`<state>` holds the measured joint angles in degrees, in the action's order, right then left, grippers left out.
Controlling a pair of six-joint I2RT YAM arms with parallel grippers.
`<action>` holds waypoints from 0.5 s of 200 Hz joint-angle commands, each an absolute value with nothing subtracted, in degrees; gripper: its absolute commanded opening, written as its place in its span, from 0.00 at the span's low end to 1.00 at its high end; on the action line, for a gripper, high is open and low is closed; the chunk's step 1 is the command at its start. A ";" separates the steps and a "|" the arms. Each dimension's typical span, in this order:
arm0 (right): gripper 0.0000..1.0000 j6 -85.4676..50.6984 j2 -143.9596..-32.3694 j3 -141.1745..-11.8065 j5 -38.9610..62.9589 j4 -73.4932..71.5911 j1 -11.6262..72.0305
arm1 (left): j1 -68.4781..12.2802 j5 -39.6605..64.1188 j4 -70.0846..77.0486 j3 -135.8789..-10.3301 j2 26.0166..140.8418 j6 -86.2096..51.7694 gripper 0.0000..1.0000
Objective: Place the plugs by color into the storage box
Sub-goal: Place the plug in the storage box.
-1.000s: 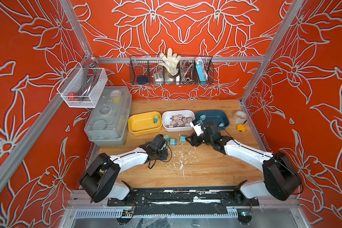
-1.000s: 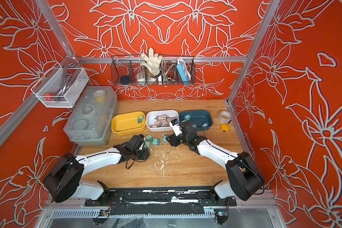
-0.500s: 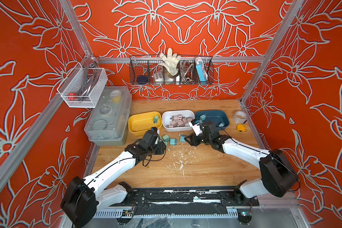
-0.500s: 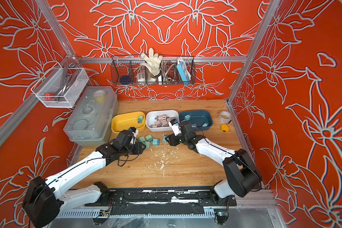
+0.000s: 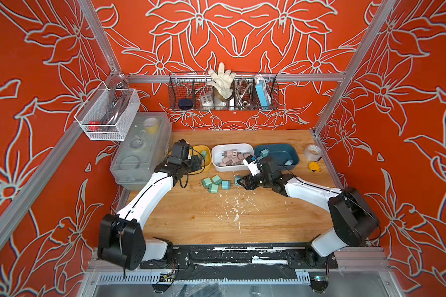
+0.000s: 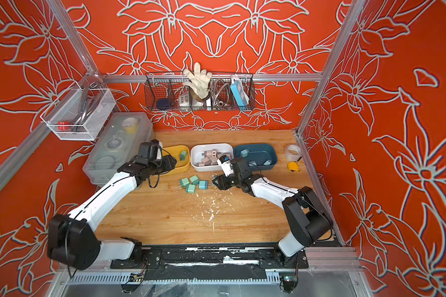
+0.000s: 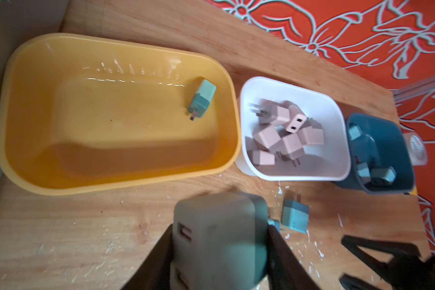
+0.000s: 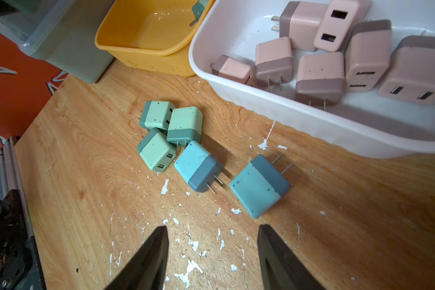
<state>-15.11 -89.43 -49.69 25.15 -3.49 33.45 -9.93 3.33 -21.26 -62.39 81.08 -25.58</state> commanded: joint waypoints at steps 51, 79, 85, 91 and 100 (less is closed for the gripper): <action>0.61 -14.87 -90.63 -50.62 26.70 -5.10 33.75 | -3.26 6.04 -19.88 -77.77 104.54 -27.14 0.37; 0.61 -14.39 -90.62 -50.71 26.57 -4.74 33.75 | -2.75 5.85 -19.73 -80.39 109.03 -26.97 0.44; 0.62 -14.25 -90.57 -50.63 26.38 -4.82 33.75 | -2.64 5.89 -19.40 -80.70 109.53 -26.55 0.48; 0.62 -14.24 -90.60 -50.42 26.23 -5.08 33.76 | -2.64 5.80 -19.63 -81.20 110.03 -26.16 0.51; 0.62 -14.24 -90.45 -50.04 26.08 -5.85 33.80 | -2.64 5.26 -20.64 -82.28 110.68 -25.47 0.58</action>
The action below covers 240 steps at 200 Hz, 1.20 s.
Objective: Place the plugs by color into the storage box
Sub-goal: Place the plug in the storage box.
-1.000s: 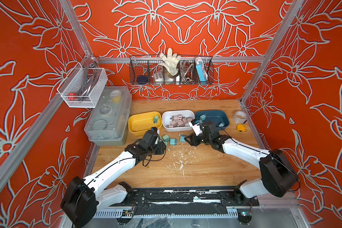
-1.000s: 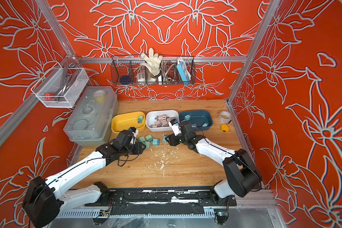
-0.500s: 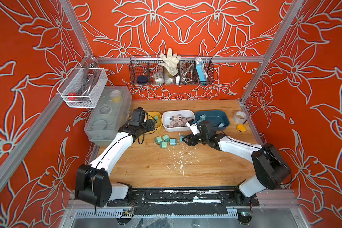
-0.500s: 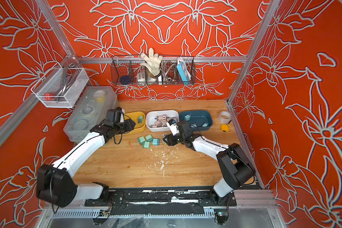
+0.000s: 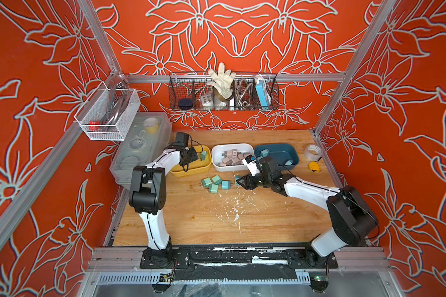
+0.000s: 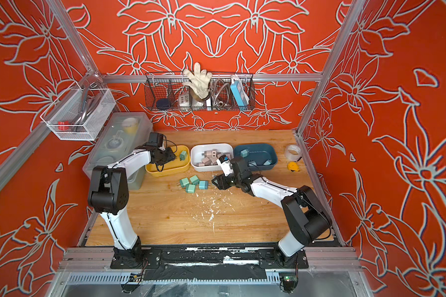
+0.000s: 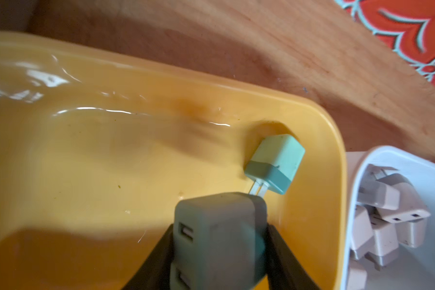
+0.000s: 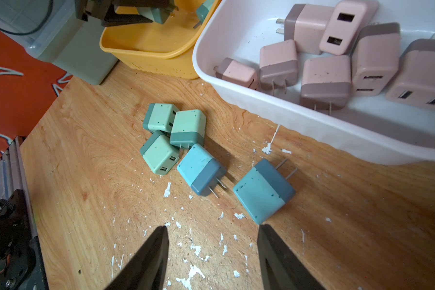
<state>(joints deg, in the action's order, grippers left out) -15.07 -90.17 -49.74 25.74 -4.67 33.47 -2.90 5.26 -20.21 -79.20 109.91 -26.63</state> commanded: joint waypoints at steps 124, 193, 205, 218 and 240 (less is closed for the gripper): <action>0.62 -14.24 -90.55 -51.07 28.74 -5.48 33.76 | -2.72 6.93 -23.33 -82.65 105.89 -24.31 0.70; 0.60 -14.63 -83.37 -50.87 25.10 -1.43 34.40 | -7.13 6.19 -25.87 -74.83 90.94 -20.11 0.68; 0.59 -14.13 -82.34 -50.89 24.18 -0.08 34.76 | -8.86 6.56 -26.27 -72.54 86.92 -19.46 0.67; 0.59 -13.84 -81.38 -50.72 23.19 1.08 35.05 | -10.85 7.26 -26.41 -69.38 82.26 -18.36 0.67; 0.59 -13.25 -80.44 -50.80 21.76 3.71 35.64 | -13.06 8.02 -27.49 -63.68 73.98 -18.29 0.65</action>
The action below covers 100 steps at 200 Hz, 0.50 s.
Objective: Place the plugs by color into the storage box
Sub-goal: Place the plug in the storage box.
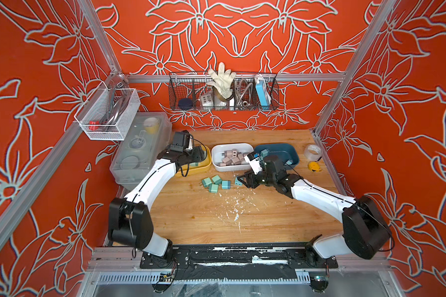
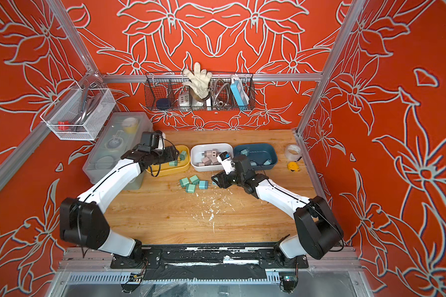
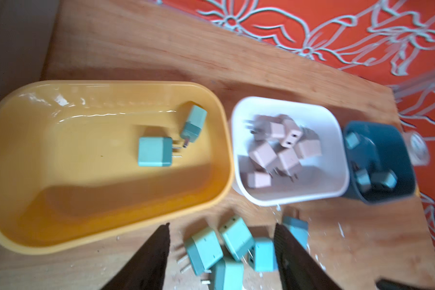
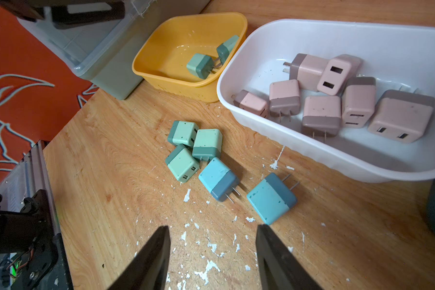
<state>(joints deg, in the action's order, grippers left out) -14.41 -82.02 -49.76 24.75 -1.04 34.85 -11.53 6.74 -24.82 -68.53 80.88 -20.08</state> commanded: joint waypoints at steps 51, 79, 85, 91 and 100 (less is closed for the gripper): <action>0.61 -12.52 -84.05 -54.48 17.50 11.43 36.13 | -14.13 12.01 -31.99 -49.88 56.06 -15.68 0.62; 0.62 -13.68 -85.94 -55.29 16.03 10.44 36.79 | -14.33 12.47 -31.07 -42.72 48.73 -14.28 0.61; 0.62 -13.79 -86.96 -55.98 15.70 10.78 36.84 | -14.33 12.56 -30.90 -41.78 47.92 -14.16 0.61; 0.63 -13.99 -88.07 -56.99 15.31 11.50 36.88 | -14.40 12.93 -31.06 -41.27 47.37 -13.90 0.61; 0.63 -14.37 -89.99 -58.95 14.49 12.95 36.96 | -14.59 13.39 -31.66 -41.45 46.80 -13.06 0.61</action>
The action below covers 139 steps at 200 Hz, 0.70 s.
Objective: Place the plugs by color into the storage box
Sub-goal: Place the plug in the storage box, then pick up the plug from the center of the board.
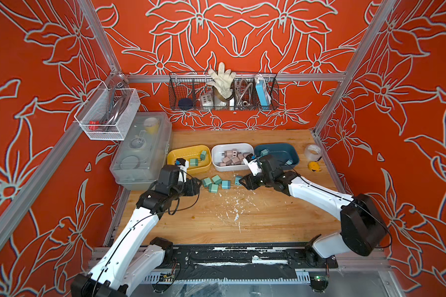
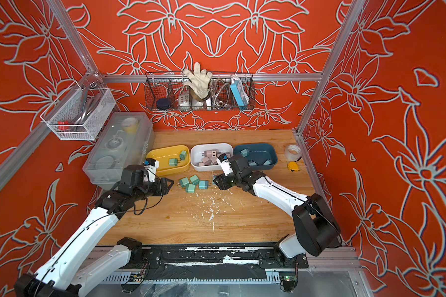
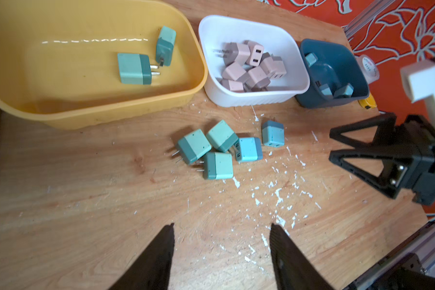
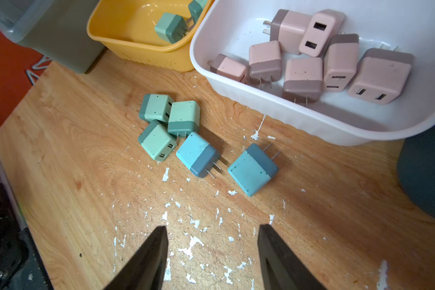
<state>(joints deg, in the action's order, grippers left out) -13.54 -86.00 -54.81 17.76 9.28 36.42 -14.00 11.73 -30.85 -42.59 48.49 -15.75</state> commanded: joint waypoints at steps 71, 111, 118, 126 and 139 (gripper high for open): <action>0.64 -17.88 -99.58 -69.22 5.41 18.44 37.18 | -17.98 15.22 -35.00 -40.78 42.98 -11.64 0.62; 0.64 -20.27 -101.26 -68.32 1.09 14.94 37.18 | -20.28 14.52 -33.59 -39.48 42.82 -11.01 0.62; 0.64 -20.52 -101.98 -68.54 0.72 14.76 37.18 | -20.62 14.42 -33.64 -39.48 42.89 -10.90 0.62; 0.64 -20.78 -102.80 -68.96 0.24 14.70 37.18 | -20.97 13.80 -33.90 -39.57 42.89 -10.73 0.62; 0.64 -21.13 -103.98 -69.65 0.00 14.46 37.22 | -21.56 12.84 -34.15 -39.48 42.64 -10.37 0.62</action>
<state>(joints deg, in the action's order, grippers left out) -19.11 -101.01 -67.92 3.40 14.74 36.82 -20.47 14.06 -33.93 -39.68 43.24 -11.75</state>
